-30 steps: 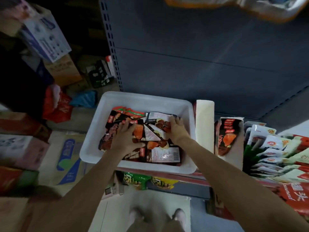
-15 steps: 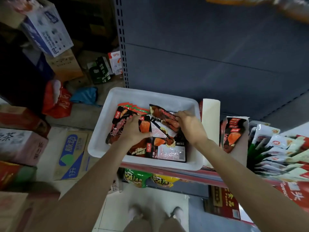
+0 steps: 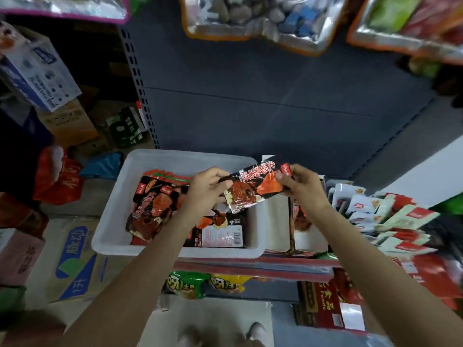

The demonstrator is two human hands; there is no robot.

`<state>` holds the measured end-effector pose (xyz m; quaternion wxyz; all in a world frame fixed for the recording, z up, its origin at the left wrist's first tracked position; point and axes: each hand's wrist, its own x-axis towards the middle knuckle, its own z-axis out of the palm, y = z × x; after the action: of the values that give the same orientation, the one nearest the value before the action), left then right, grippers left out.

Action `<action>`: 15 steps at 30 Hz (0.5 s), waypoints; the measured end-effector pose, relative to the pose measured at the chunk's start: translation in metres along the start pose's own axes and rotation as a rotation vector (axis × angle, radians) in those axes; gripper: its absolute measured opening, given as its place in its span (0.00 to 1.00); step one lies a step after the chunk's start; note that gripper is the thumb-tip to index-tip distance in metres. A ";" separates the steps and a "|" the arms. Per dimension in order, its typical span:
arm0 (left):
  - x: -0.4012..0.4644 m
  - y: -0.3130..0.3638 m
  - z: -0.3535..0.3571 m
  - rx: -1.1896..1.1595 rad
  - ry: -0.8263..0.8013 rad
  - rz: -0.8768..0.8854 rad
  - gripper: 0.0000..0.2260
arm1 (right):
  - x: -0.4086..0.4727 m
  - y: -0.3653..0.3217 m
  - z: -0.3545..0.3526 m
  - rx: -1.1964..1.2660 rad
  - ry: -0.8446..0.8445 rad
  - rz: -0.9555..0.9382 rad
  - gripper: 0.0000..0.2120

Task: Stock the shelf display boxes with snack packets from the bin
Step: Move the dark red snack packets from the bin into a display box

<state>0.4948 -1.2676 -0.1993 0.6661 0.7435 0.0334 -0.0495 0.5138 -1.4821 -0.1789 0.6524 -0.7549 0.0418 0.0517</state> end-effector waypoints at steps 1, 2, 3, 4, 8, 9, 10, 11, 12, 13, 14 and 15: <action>0.000 0.003 0.010 -0.030 -0.041 -0.011 0.06 | -0.002 -0.001 -0.010 -0.009 0.015 -0.015 0.05; 0.000 0.007 0.020 -0.054 -0.081 -0.020 0.06 | -0.004 -0.002 -0.021 -0.019 0.036 -0.032 0.05; 0.001 0.010 0.031 -0.073 -0.118 -0.029 0.06 | -0.005 -0.003 -0.032 -0.039 0.055 -0.047 0.06; 0.003 0.012 0.041 -0.076 -0.149 -0.035 0.06 | -0.005 -0.005 -0.043 -0.061 0.072 -0.062 0.06; 0.012 0.016 0.081 0.029 -0.213 -0.051 0.04 | -0.006 -0.010 -0.085 -0.206 0.098 -0.121 0.06; 0.014 0.015 0.090 0.089 -0.229 -0.040 0.04 | -0.006 -0.012 -0.094 -0.318 0.085 -0.174 0.07; 0.016 0.013 0.098 0.167 -0.247 -0.022 0.04 | -0.006 -0.014 -0.103 -0.459 0.063 -0.235 0.07; 0.019 0.012 0.106 0.239 -0.260 -0.009 0.05 | -0.006 -0.016 -0.110 -0.599 0.040 -0.296 0.07; 0.021 0.010 0.113 0.286 -0.263 -0.002 0.07 | -0.005 -0.017 -0.117 -0.717 0.023 -0.346 0.06; 0.023 0.010 0.120 0.310 -0.250 -0.001 0.08 | -0.004 -0.018 -0.122 -0.802 0.010 -0.385 0.05; 0.026 0.008 0.127 0.326 -0.221 -0.003 0.10 | -0.003 -0.017 -0.126 -0.863 0.002 -0.406 0.03; 0.028 0.007 0.133 0.344 -0.186 -0.014 0.11 | -0.001 -0.016 -0.128 -0.907 -0.003 -0.411 0.02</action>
<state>0.5198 -1.4012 -0.2100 0.5292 0.8383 -0.0321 -0.1275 0.5177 -1.6066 -0.1445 0.2550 -0.9552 -0.1357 -0.0639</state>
